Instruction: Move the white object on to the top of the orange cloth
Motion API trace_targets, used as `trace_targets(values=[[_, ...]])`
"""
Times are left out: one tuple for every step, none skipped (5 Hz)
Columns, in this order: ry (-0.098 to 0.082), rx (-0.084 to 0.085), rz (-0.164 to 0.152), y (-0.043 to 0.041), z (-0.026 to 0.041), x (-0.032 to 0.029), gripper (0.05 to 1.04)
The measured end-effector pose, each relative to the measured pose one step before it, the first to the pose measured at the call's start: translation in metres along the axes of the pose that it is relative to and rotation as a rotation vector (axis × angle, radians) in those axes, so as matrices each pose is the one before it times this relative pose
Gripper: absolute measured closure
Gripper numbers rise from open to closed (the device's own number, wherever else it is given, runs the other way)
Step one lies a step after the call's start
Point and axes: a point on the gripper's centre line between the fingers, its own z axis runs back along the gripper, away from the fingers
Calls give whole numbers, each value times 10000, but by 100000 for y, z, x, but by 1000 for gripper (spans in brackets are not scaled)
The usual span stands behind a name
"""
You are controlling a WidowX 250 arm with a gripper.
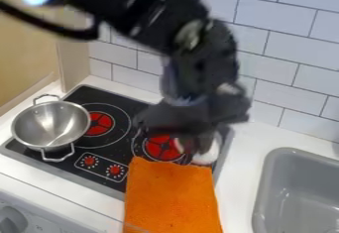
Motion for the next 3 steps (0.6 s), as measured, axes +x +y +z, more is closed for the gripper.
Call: trace_targets(values=[[248,-100,-262,685,-637,-1224,1036],[165,305,-178,939,-606,-725,1036],[404,427,-380,415,-1424,-700,1036]])
